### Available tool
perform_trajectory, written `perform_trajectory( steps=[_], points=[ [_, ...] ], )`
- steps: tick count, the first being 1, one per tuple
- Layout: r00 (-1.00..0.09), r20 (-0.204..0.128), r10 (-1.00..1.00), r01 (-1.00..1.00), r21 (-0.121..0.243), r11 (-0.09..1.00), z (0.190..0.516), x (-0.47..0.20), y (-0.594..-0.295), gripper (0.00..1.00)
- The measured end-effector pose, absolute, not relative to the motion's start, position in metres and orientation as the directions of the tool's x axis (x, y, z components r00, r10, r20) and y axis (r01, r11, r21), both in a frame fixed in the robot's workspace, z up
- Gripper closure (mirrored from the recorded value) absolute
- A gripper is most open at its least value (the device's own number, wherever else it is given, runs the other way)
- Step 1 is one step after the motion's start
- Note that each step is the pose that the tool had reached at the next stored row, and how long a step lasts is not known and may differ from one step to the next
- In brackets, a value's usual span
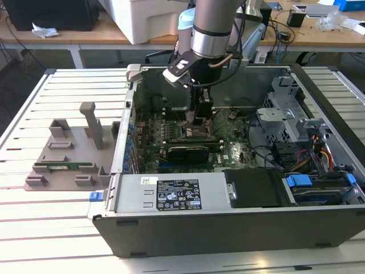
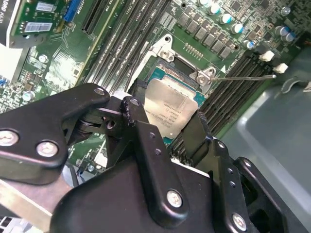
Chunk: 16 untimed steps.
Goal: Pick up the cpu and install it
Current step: 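Place the cpu into insertion slot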
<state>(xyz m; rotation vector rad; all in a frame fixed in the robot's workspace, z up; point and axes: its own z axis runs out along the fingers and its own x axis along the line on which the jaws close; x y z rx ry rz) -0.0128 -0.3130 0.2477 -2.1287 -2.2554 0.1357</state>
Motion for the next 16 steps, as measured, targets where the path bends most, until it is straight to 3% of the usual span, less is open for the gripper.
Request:
perform_trajectory(
  steps=[16],
  points=[
    [-0.059, -0.033, 0.998, 0.994, -0.09, 0.056, 0.225, -0.013, -0.313, 0.45]
  ],
)
